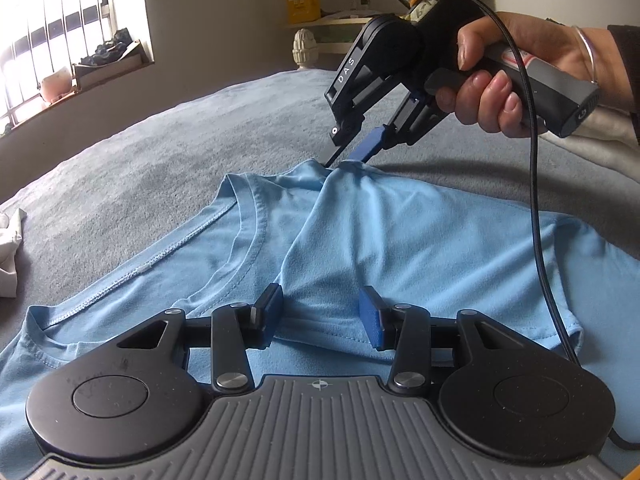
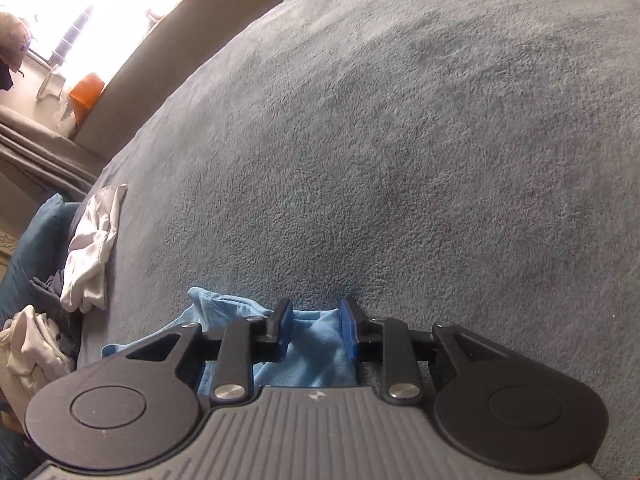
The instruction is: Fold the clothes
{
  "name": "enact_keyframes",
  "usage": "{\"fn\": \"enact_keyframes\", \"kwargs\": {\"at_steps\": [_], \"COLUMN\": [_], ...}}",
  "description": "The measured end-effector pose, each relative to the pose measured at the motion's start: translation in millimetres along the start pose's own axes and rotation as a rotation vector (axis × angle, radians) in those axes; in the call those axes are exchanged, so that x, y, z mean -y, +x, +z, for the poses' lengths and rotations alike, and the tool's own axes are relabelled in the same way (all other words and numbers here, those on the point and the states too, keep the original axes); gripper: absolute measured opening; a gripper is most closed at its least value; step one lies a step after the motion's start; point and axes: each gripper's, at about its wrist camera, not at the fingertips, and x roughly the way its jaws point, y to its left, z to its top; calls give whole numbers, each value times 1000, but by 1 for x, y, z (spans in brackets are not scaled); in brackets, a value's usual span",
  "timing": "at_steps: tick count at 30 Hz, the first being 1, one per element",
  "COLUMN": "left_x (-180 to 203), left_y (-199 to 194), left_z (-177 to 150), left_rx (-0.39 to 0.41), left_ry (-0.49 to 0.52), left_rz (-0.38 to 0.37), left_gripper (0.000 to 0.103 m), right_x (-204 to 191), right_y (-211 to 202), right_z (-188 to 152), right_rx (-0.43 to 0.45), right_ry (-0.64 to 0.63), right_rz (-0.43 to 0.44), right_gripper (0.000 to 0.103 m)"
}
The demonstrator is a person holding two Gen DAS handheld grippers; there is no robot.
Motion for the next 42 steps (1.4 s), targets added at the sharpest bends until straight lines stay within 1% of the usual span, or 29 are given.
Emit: {"fn": "enact_keyframes", "kwargs": {"at_steps": [3,6,7,8,10,12,16,20,22,26,31,32,34,35,36,37,39,41,42], "left_x": [-1,-1,-1,-1,-1,-2,-1,-1,-1,-1,-1,-1,-1,-1,-1,-2,-4,-9,-11], "left_y": [1,1,1,1,1,1,1,3,3,2,2,2,1,1,1,1,0,-1,-2], "left_z": [0,-1,-1,0,0,0,0,0,0,0,0,0,0,1,1,2,3,3,3], "left_rx": [1,3,4,4,4,3,4,3,2,1,0,0,0,-1,-3,-5,-11,-14,-14], "left_ry": [-4,-6,-6,-7,-7,-7,-4,-4,-6,-10,-15,-16,-18,-19,-20,-21,-37,-65,-77], "left_rz": [-4,-4,-4,-4,-4,-4,-1,4,4,3,3,2,2,3,4,5,3,2,5], "left_gripper": [42,43,43,43,43,43,43,43,43,43,43,43,43,43,43,43,43,43,43], "right_x": [-3,-4,-4,-5,-9,-15,-33,-44,-46,-44,-41,-43,-51,-52,-52,-48,-34,-18,-11], "right_y": [1,1,1,1,-2,-6,-10,1,2,-13,-35,-36,-26,-17,-6,1,3,-13,-22], "right_z": [5,3,2,1,-4,-12,-34,-45,-47,-43,-37,-36,-36,-36,-36,-34,-31,-30,-31], "right_rx": [-33,-43,-43,-31,21,92,225,280,297,294,285,263,162,129,111,115,167,240,254], "right_ry": [-24,-46,-56,-65,-83,-102,-193,-286,-324,-312,-291,-301,-342,-344,-335,-308,-210,-73,-43], "right_rz": [-1,-2,-4,-11,-42,-90,-234,-344,-362,-269,-140,-113,-67,-74,-106,-125,-110,-57,-23], "right_gripper": [25,14,8,5,4,4,3,3,4,6,7,7,7,7,7,6,6,7,7]}}
